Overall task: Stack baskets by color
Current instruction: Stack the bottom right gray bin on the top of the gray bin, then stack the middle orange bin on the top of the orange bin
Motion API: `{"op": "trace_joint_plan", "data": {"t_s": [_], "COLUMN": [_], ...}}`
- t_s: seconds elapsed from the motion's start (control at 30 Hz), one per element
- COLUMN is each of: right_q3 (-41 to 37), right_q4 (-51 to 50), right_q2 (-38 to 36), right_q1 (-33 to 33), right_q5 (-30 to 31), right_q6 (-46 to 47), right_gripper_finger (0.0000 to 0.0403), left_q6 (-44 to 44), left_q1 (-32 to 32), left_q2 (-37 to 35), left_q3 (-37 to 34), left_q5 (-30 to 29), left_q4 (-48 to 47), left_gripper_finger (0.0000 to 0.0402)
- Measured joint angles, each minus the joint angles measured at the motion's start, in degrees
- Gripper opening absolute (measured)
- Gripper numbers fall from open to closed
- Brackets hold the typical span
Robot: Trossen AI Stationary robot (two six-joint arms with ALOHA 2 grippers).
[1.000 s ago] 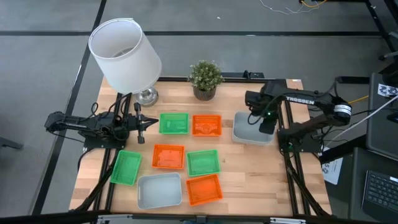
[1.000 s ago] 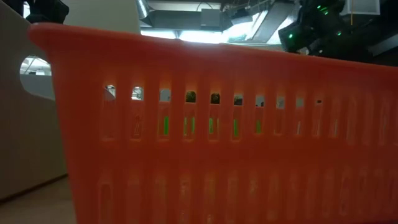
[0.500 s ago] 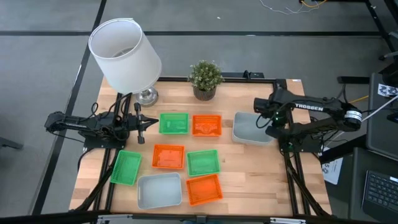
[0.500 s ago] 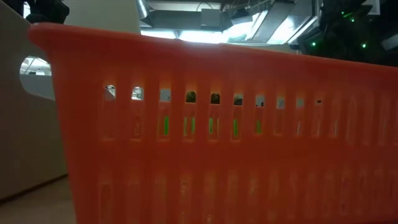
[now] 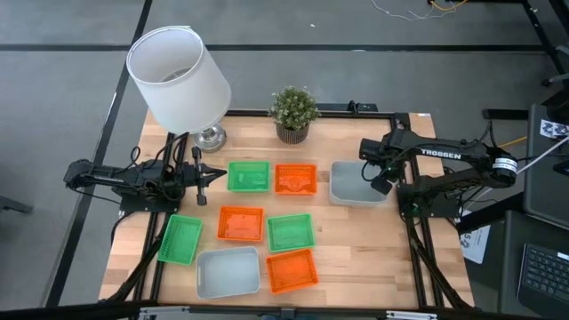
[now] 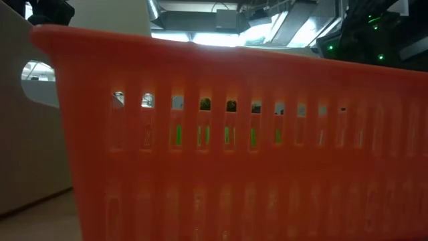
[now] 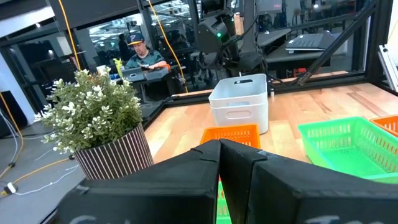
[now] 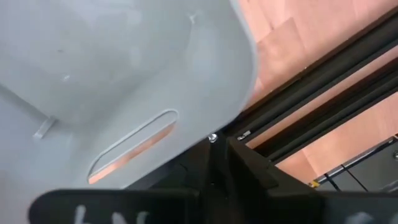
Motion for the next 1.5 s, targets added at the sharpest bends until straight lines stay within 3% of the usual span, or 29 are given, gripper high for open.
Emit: {"op": "trace_joint_plan", "data": {"t_s": [0.27, 0.5, 0.57, 0.67, 0.73, 0.87, 0.97, 1.07, 1.13, 1.4, 1.5], "right_q3": [0.14, 6.95, 10.32, 15.43, 18.37, 22.2, 22.67, 22.67, 22.67, 22.64, 22.64], "right_q4": [2.1, -9.95, -11.82, -10.15, -7.78, -1.5, 3.81, 6.62, 7.47, 7.5, 7.48], "right_q2": [0.0, 0.0, 0.0, -0.17, -0.32, -0.67, -0.92, -1.07, -1.07, -1.07, -1.07], "right_q1": [0.0, -0.02, -0.02, -0.02, 0.29, 2.1, 3.62, 4.74, 5.2, 6.01, 6.01], "right_q5": [0.2, 2.35, 0.11, -9.97, -17.37, -22.44, -22.48, -22.49, -22.43, -20.92, -20.92], "right_q6": [-0.12, 3.46, 4.74, 3.5, 0.22, -8.62, -12.54, -13.77, -13.75, -13.96, -15.44], "right_gripper_finger": [0.0053, 0.0053, 0.0053, 0.0053, 0.0053, 0.0053, 0.0053, 0.0053, 0.0053, 0.0053, 0.0053], "left_q6": [0.0, -0.01, -0.1, -0.74, -3.13, -4.87, -6.36, -10.87, -15.17, -25.81, -25.52], "left_q1": [0.0, 0.0, 0.0, 0.0, 0.01, -1.27, -2.83, -3.77, -4.04, -5.39, -7.0], "left_q2": [-0.01, -0.02, 0.0, -0.02, 0.0, 0.38, 1.93, 6.93, 11.88, 32.39, 37.99], "left_q3": [0.0, 0.0, 0.0, 0.0, -0.07, 1.89, 6.89, 13.35, 16.98, 28.18, 31.22], "left_q5": [0.0, 0.0, 0.0, 0.16, 3.91, 22.99, 22.19, 13.65, 11.26, 24.85, 25.62], "left_q4": [-0.01, 0.0, -0.02, 0.28, 4.55, 17.74, 9.53, -2.35, -7.94, -17.16, -20.56], "left_gripper_finger": [0.0, 0.0, 0.0, 0.0, 0.0, 0.0, 0.0007, 0.0023, 0.0036, 0.0054, 0.0052]}}
